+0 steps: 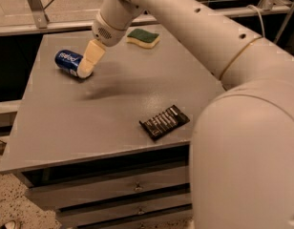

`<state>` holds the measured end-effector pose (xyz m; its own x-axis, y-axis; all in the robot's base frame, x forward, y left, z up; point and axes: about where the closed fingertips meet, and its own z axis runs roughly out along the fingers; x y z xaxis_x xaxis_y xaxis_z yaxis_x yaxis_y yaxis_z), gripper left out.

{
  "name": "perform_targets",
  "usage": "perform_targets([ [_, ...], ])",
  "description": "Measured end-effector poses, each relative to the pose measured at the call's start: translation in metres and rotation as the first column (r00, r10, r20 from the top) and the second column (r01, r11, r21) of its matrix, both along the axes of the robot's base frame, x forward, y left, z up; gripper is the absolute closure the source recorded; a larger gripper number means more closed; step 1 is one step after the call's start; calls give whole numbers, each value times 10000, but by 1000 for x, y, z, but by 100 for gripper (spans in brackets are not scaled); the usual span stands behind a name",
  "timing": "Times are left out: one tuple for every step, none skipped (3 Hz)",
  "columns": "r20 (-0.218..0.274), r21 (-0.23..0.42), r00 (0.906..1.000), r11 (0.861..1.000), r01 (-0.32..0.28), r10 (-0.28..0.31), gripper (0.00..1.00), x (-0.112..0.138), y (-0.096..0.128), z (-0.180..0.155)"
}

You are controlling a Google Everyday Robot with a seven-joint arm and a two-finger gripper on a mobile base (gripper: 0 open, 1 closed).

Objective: Place pepsi can upright

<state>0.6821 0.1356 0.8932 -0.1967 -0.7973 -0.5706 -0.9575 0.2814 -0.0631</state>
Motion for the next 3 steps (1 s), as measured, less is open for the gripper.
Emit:
perform_targets([
  [-362, -39, 9984, 9991, 422, -423, 0, 35, 37, -9],
  [-928, -309, 9938, 9978, 579, -606, 0, 49, 63, -22],
  [-1324, -597, 9889, 9964, 594, -669, 0, 51, 81, -36],
])
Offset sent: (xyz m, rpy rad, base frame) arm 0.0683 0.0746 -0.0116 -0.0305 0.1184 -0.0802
